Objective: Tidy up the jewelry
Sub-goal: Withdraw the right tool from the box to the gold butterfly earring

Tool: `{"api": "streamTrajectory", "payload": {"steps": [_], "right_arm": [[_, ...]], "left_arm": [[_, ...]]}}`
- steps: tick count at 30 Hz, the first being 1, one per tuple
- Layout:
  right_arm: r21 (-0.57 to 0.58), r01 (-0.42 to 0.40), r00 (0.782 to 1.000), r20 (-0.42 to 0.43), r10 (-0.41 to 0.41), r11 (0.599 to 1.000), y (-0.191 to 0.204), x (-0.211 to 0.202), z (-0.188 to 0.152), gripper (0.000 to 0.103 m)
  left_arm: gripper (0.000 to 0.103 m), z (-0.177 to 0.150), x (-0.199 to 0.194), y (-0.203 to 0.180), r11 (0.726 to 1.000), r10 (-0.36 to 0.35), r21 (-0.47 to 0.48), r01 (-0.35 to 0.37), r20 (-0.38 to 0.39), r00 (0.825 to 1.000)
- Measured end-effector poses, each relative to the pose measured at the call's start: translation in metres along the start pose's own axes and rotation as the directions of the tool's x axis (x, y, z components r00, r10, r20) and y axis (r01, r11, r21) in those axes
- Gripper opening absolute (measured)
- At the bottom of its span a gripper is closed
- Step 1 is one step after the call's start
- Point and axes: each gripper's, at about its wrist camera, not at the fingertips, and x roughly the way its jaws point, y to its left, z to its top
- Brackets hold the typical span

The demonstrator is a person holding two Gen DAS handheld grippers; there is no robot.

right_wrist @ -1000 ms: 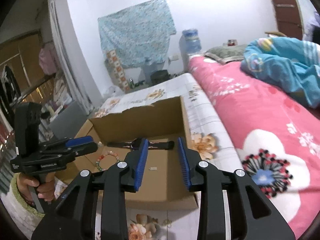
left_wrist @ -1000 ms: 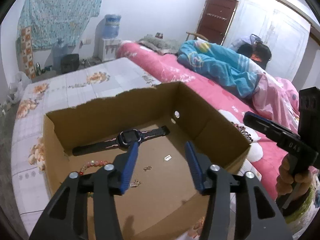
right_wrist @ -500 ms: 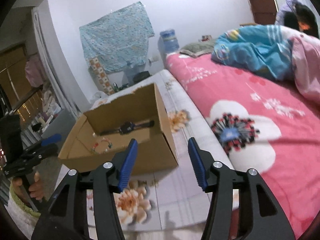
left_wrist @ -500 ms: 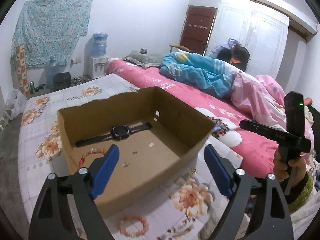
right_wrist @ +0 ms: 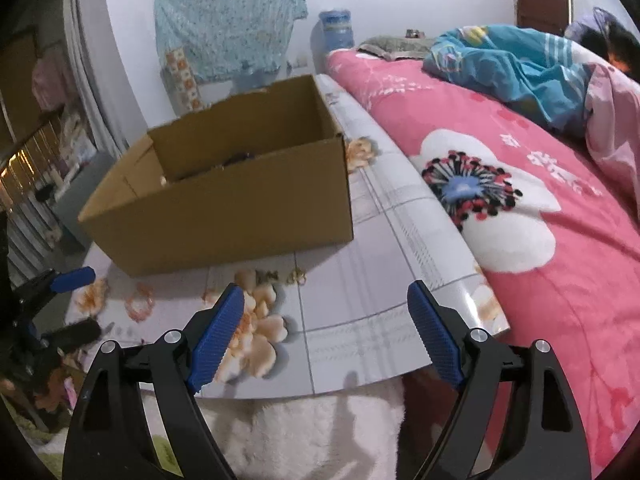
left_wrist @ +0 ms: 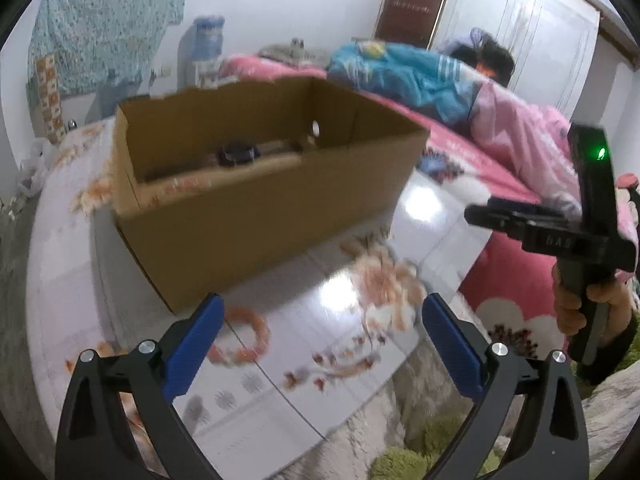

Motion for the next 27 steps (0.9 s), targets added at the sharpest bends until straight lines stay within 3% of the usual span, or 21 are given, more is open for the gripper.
{"api": "streamTrajectory", "payload": {"steps": [5,15,20,27], "right_arm": [[-0.024,-0.023,1.000,-0.014,0.023,0.999,0.006,0.007,-0.006,0.079],[-0.023,-0.082,0.995,-0.053,0.081,0.996,0.003,0.033,0.002,0.044],[-0.066,-0.102,0.992,-0.079,0.097,0.993,0.009,0.051,0.007,0.037],[-0.159,-0.120,0.988,-0.117,0.102,0.980,0.023,0.078,0.014,0.026]], "left_arm": [[0.097,-0.008,0.028,-0.015,1.000,0.006,0.013,-0.006,-0.059,0.998],[0.097,0.009,0.082,-0.026,0.998,0.062,0.032,-0.058,-0.116,0.991],[0.097,0.010,0.105,-0.032,0.992,0.097,0.091,-0.083,-0.164,0.982],[0.097,0.009,0.109,-0.037,0.979,0.132,0.171,-0.107,-0.141,0.981]]}}
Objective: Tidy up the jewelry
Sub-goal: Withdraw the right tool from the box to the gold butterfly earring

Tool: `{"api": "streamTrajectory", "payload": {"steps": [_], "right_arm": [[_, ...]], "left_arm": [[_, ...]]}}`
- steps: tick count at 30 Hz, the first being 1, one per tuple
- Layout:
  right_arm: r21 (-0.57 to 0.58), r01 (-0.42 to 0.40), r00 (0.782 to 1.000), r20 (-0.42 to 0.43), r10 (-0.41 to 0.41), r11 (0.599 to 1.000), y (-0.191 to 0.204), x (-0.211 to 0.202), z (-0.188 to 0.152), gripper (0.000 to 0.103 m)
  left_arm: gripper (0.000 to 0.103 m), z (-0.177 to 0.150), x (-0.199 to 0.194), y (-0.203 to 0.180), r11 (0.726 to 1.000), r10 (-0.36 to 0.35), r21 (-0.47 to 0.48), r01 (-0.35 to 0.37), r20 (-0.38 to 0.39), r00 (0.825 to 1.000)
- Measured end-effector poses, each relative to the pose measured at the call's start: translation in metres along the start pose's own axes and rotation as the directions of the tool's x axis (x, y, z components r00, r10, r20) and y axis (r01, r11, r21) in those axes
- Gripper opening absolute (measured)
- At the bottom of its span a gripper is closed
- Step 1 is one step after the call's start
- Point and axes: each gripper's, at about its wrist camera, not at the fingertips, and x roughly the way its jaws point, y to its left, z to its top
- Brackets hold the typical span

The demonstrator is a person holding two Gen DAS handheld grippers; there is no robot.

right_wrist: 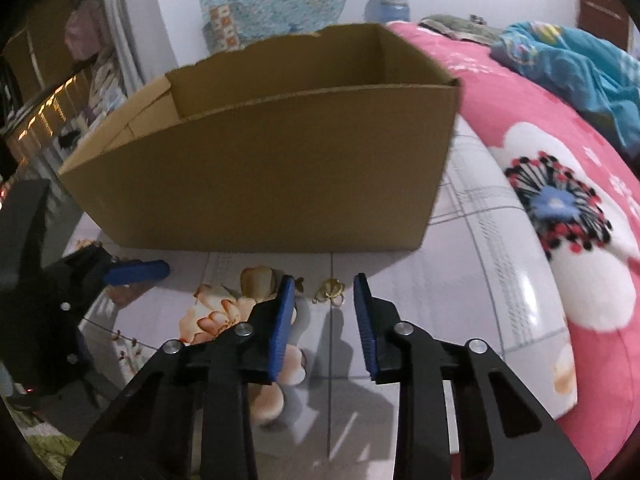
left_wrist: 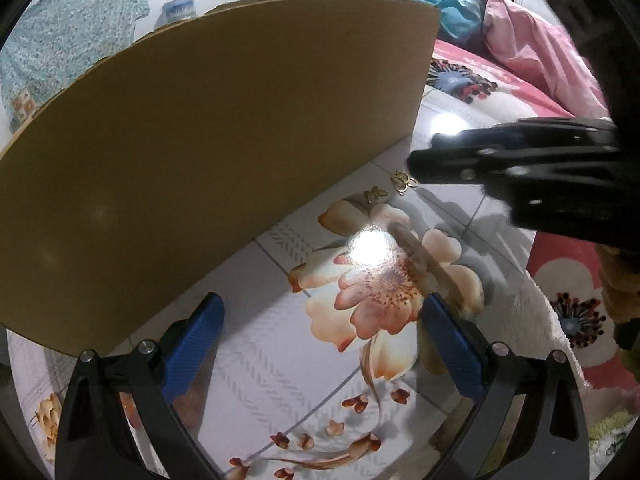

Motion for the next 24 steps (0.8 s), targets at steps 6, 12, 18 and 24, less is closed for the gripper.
{"api": "streamTrajectory", "payload": {"steps": [6,12,18,24], "right_arm": [[-0.045,0.020,0.999,-0.033,-0.022,0.999,0.004,0.015,0.002,0.017],[-0.059,0.027,0.998,-0.054,-0.030,0.998,0.003,0.022,0.002,0.015],[-0.072,0.021,0.998,-0.059,-0.026,0.997,0.003,0.028,0.007,0.014],[-0.046,-0.007,0.998,-0.063,0.004,0.999,0.001,0.029,0.011,0.000]], "left_arm": [[0.097,-0.003,-0.001,-0.001,1.000,0.004,0.000,-0.004,0.007,1.000],[0.097,-0.002,0.000,-0.001,1.000,0.004,-0.001,-0.004,0.008,1.000],[0.098,-0.003,0.000,-0.001,1.000,0.004,0.001,-0.004,0.011,1.000],[0.098,-0.005,-0.001,0.000,1.000,0.004,0.000,-0.004,0.010,1.000]]}}
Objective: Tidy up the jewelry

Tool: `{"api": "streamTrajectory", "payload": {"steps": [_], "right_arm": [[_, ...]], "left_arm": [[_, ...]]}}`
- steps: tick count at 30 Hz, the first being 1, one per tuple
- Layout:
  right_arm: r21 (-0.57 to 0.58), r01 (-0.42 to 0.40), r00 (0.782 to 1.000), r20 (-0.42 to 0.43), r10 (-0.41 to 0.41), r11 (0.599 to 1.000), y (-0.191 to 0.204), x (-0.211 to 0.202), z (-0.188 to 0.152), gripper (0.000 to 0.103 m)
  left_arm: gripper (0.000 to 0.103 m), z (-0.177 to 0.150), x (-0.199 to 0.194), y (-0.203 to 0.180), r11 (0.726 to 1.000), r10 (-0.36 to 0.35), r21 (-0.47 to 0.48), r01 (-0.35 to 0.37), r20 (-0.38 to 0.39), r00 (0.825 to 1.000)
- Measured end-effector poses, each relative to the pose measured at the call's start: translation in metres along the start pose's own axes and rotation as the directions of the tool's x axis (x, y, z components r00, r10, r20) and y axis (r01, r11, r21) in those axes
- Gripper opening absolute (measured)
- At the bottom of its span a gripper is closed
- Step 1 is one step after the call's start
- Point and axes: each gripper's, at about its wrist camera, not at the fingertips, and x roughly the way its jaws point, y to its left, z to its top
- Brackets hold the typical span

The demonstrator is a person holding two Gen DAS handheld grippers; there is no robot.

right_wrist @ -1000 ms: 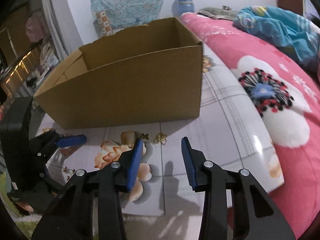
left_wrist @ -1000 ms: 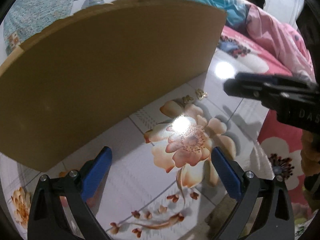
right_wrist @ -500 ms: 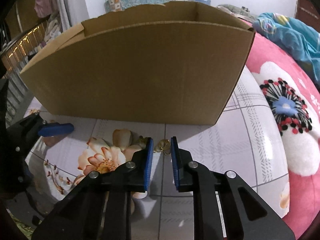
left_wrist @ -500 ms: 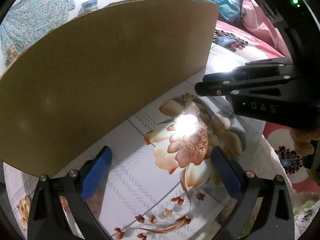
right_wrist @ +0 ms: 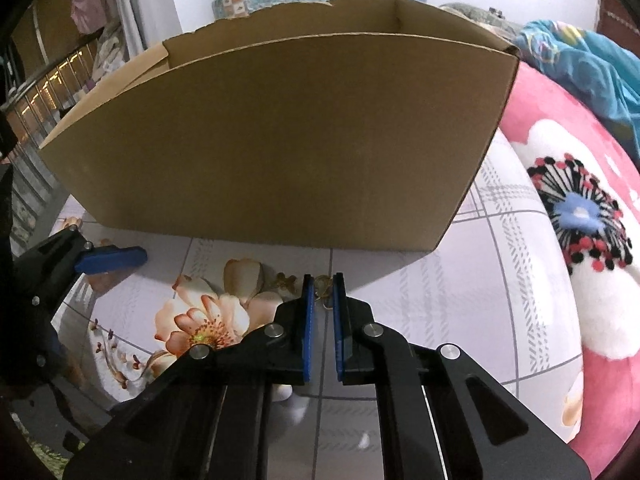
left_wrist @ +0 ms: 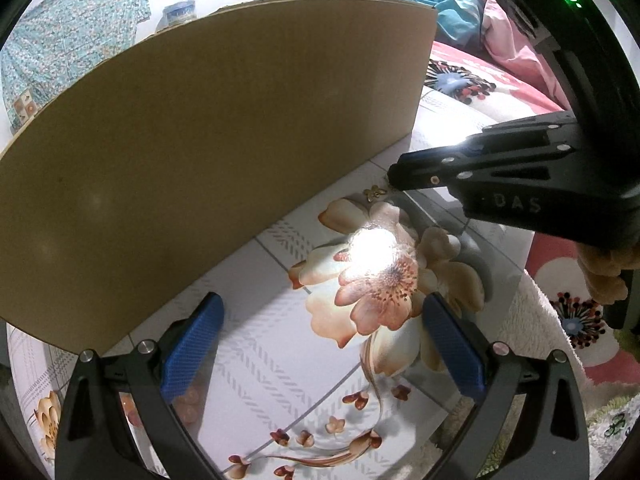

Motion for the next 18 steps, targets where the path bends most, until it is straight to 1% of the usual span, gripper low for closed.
{"api": "streamTrajectory", "payload": {"steps": [5,8,12,18], "right_arm": [[0.026,-0.030,0.999,-0.010,0.030,0.999,-0.004,-0.004,-0.004,0.000],[0.055,-0.067,0.997,-0.022,0.068,0.996,-0.006,-0.008,-0.008,0.000],[0.052,-0.051,0.999,-0.014,0.051,0.997,-0.004,-0.010,-0.010,0.000],[0.048,-0.031,0.999,0.011,0.031,0.998,-0.004,-0.002,0.002,0.000]], "left_arm": [[0.098,0.000,0.000,0.000,1.000,0.000,0.000,0.000,0.001,1.000],[0.098,0.001,0.000,0.000,1.000,-0.001,-0.001,0.001,0.003,1.000],[0.098,-0.001,-0.001,0.001,1.000,-0.001,-0.002,0.001,0.007,1.000],[0.098,-0.002,-0.002,0.002,1.000,0.000,-0.002,0.000,0.010,1.000]]}}
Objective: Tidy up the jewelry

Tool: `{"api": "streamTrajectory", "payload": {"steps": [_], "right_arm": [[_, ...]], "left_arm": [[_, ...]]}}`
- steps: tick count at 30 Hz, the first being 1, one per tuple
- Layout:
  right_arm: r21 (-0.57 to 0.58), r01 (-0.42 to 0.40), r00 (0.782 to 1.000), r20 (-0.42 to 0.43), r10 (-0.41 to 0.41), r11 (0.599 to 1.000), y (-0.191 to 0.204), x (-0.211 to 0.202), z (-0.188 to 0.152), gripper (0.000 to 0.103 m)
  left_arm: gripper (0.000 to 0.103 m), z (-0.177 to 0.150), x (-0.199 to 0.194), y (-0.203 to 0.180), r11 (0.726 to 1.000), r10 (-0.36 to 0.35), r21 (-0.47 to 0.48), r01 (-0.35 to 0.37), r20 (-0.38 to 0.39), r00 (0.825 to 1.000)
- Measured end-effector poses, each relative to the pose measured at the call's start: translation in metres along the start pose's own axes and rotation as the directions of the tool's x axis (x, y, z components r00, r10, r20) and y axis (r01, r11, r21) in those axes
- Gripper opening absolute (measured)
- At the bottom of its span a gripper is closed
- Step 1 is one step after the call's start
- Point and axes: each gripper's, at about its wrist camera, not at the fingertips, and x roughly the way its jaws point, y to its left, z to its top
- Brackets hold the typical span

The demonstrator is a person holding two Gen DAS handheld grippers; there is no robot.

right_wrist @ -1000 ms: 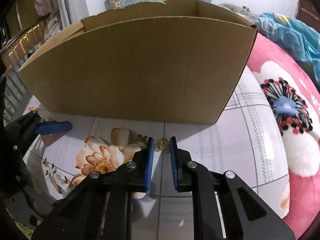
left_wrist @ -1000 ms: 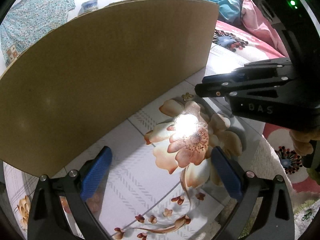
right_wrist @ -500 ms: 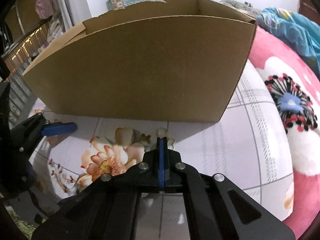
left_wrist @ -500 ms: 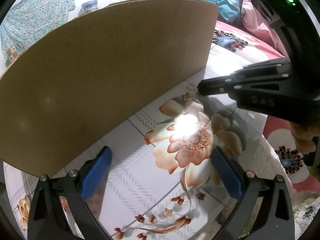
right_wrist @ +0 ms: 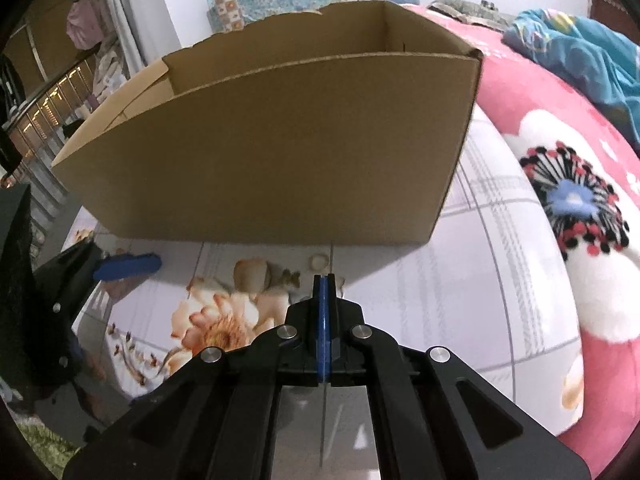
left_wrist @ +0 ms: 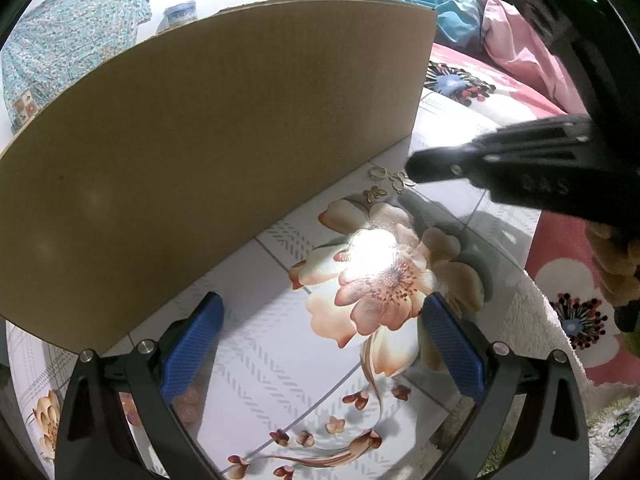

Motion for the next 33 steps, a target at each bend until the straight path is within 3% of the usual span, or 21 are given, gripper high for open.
{"api": "streamTrajectory", "payload": {"steps": [13,17,24,28,33], "right_arm": [[0.012,0.056,0.997,-0.062,-0.055,0.998,-0.007,-0.001,-0.014,0.000],[0.037,0.042,0.999,-0.023,-0.041,0.998,-0.012,-0.012,-0.018,0.005],[-0.010,0.051,0.999,0.005,-0.051,0.999,-0.022,-0.028,-0.031,0.033],[-0.121,0.052,0.999,-0.001,-0.053,0.991,-0.016,-0.022,-0.031,0.036],[-0.140,0.050,0.998,-0.038,-0.056,0.989,-0.011,-0.005,-0.026,0.035]], "left_arm": [[0.098,0.000,0.000,-0.001,1.000,0.000,0.001,0.000,0.005,1.000],[0.098,-0.001,0.000,-0.001,1.000,0.001,0.001,-0.001,0.004,1.000],[0.098,-0.001,-0.001,-0.002,1.000,0.003,-0.001,-0.003,0.014,1.000],[0.098,-0.001,-0.001,-0.002,1.000,0.003,-0.001,-0.003,0.014,1.000],[0.098,-0.001,-0.001,-0.002,1.000,0.003,-0.001,-0.003,0.015,1.000]]}}
